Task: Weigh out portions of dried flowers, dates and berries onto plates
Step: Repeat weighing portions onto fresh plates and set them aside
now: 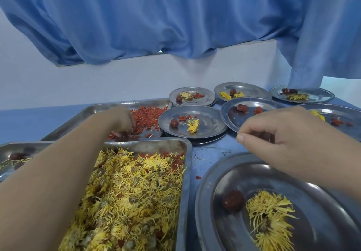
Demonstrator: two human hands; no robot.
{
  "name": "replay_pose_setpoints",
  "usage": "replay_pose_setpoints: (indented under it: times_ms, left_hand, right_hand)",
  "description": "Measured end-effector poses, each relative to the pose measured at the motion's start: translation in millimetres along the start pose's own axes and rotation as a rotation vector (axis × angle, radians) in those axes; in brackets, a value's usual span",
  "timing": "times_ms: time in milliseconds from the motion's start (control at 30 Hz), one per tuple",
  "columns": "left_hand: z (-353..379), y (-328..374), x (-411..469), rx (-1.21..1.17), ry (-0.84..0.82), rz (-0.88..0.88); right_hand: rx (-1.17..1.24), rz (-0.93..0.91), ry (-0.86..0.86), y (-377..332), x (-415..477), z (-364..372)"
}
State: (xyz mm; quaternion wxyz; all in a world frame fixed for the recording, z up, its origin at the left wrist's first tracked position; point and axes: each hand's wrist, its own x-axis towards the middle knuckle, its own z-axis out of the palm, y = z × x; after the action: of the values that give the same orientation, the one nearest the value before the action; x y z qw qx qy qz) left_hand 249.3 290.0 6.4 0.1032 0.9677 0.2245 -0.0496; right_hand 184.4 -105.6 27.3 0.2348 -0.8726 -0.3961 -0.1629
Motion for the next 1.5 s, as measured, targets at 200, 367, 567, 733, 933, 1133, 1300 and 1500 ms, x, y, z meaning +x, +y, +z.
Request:
replay_pose_setpoints:
  times_ms: [200,367,567,733,933,1133,1300,1500]
  left_hand:
    - [2.2,-3.6,-7.8,-0.030,0.128,0.065]
    - [2.0,-4.7,-11.8,-0.138,0.183,0.076]
    - [4.8,-8.4,-19.1,-0.613,0.179,0.022]
    - [1.7,-2.1,-37.9,-1.047,0.007,0.055]
    - [0.6,46.0,-94.4,-1.253,-0.177,0.211]
    - [-2.8,111.3,-169.0,-1.374,-0.345,0.452]
    - [11.1,160.7,-216.0,-1.189,-0.400,0.610]
    - [38.5,198.6,-240.7,-0.540,-0.101,0.692]
  right_hand:
    - [0.046,-0.010,0.015,-2.3,-0.4,-2.7]
    - [0.061,-0.009,0.024,-2.4,-0.4,-4.9]
    - [0.033,-0.004,0.022,-2.1,-0.3,-7.3]
    - [0.046,0.031,0.034,-0.9,-0.4,-12.5]
    - [0.078,0.050,0.057,-10.0,-5.4,-28.5]
    - [0.246,0.076,0.167,-29.4,-24.9,-73.5]
    - [0.295,0.107,0.327,-25.9,-69.4,-99.9]
    - [0.096,0.160,0.163,-10.8,-143.9,-81.0]
